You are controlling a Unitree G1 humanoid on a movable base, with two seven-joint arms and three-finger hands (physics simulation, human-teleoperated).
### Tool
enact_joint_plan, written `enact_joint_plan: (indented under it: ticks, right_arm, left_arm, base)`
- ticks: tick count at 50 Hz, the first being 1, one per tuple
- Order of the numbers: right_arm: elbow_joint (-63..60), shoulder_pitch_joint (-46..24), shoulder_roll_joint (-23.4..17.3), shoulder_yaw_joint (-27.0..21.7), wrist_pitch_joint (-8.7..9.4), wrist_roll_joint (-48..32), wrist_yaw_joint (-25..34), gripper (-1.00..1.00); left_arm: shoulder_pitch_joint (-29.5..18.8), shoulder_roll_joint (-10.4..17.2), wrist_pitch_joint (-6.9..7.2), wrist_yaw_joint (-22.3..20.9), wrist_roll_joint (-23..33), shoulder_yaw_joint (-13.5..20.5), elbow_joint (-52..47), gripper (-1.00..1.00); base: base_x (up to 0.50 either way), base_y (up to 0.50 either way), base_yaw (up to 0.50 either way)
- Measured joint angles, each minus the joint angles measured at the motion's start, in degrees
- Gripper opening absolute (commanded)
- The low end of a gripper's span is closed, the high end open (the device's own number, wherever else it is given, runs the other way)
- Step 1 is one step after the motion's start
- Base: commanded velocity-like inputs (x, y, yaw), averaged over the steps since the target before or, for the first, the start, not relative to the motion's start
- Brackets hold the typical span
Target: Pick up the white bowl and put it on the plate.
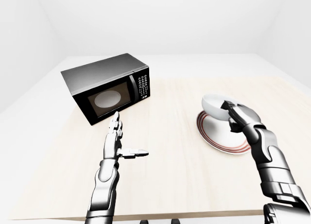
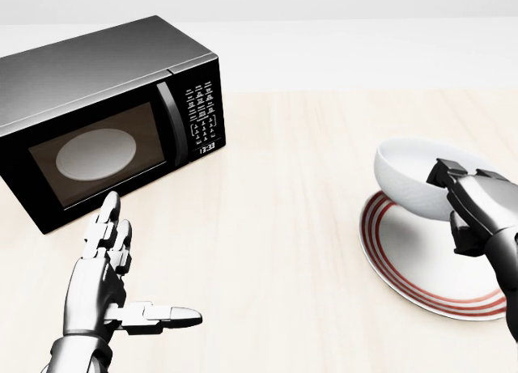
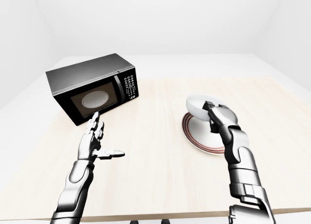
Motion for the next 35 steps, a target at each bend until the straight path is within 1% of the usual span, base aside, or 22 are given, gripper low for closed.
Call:
enact_joint_plan:
  ticks: [35]
  right_arm:
    - [6.2,0.7,-2.5,-0.7,0.0,1.5,-3.6,-1.0]
  left_arm:
    - [0.0,0.0,0.0,0.0,0.0,0.0,0.0,1.0]
  base:
    - [0.0,0.0,0.0]
